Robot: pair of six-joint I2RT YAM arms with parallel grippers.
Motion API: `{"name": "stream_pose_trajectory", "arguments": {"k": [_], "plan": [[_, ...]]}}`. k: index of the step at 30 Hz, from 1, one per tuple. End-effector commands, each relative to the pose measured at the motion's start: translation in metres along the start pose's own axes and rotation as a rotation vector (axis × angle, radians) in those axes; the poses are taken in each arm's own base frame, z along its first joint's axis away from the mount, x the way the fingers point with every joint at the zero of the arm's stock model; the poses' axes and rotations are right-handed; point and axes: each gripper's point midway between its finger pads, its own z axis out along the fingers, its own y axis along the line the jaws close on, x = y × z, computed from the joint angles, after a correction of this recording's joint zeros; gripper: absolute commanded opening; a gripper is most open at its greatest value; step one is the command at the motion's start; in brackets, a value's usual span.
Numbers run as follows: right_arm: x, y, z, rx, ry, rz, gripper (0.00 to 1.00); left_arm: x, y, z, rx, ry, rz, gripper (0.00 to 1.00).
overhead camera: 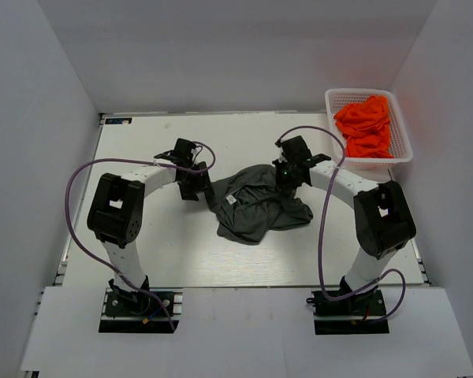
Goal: Fold and stack the t-shirts
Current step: Flatten the tshirt out
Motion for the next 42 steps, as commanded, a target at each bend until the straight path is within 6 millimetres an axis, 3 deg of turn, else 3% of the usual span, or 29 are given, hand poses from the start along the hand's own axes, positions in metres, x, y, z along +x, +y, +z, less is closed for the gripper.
{"name": "stream_pose_trajectory", "arguments": {"k": [1,2,7,12,14,17,18,19,20,23,24,28,29,31,32,33,35,36,42], "plan": [[-0.022,-0.017,-0.008,0.129,-0.087,0.04,0.0,-0.012,0.004,-0.005,-0.062,-0.048,-0.005,0.71],[-0.036,-0.018,-0.016,0.141,-0.153,0.059,0.0,-0.013,0.001,-0.007,-0.066,-0.053,0.004,0.71],[-0.048,-0.019,-0.047,0.139,-0.274,0.078,0.0,-0.031,0.006,0.001,-0.123,-0.1,-0.025,0.66],[-0.037,-0.013,-0.046,0.097,-0.249,0.068,0.0,-0.047,-0.003,0.013,-0.149,-0.132,-0.005,0.63],[-0.031,-0.008,-0.041,0.075,-0.227,0.065,0.0,-0.038,-0.005,0.023,-0.173,-0.096,0.022,0.59],[-0.031,-0.009,-0.039,0.072,-0.229,0.079,0.0,-0.035,-0.008,0.03,-0.205,-0.087,0.052,0.46],[-0.032,-0.008,-0.041,0.068,-0.236,0.08,0.0,-0.03,-0.003,0.034,-0.22,-0.066,0.051,0.37],[-0.034,-0.007,-0.043,0.065,-0.249,0.076,0.0,-0.03,-0.009,0.034,-0.212,-0.069,0.073,0.11],[-0.039,-0.007,-0.045,0.064,-0.265,0.079,0.0,-0.024,-0.009,0.037,-0.22,-0.052,0.081,0.0],[-0.055,-0.008,-0.06,0.087,-0.325,0.077,0.0,-0.027,-0.013,0.028,-0.224,-0.073,0.1,0.0],[-0.06,-0.012,-0.065,0.111,-0.345,0.078,0.0,-0.034,-0.017,0.019,-0.224,-0.1,0.101,0.0],[-0.096,-0.026,-0.113,0.212,-0.512,0.095,0.0,-0.086,-0.036,-0.05,-0.237,-0.344,0.095,0.0],[-0.111,-0.023,-0.135,0.218,-0.576,0.105,0.0,-0.102,-0.05,-0.085,-0.198,-0.439,0.087,0.0],[-0.122,-0.034,-0.161,0.285,-0.645,0.118,0.0,-0.122,-0.054,-0.124,-0.195,-0.559,0.061,0.0],[-0.135,-0.031,-0.19,0.283,-0.717,0.126,0.0,-0.131,-0.06,-0.146,-0.175,-0.62,0.051,0.0],[-0.139,-0.033,-0.201,0.304,-0.744,0.122,0.0,-0.139,-0.064,-0.182,-0.146,-0.699,0.03,0.0],[-0.151,-0.033,-0.225,0.318,-0.806,0.102,0.0,-0.146,-0.067,-0.223,-0.14,-0.785,0.017,0.0],[-0.152,-0.033,-0.244,0.324,-0.848,0.108,0.0,-0.147,-0.067,-0.253,-0.134,-0.845,-0.001,0.0],[-0.167,-0.034,-0.312,0.363,-1.017,0.085,0.0,-0.139,-0.061,-0.357,-0.099,-1.03,-0.068,0.0]]}}
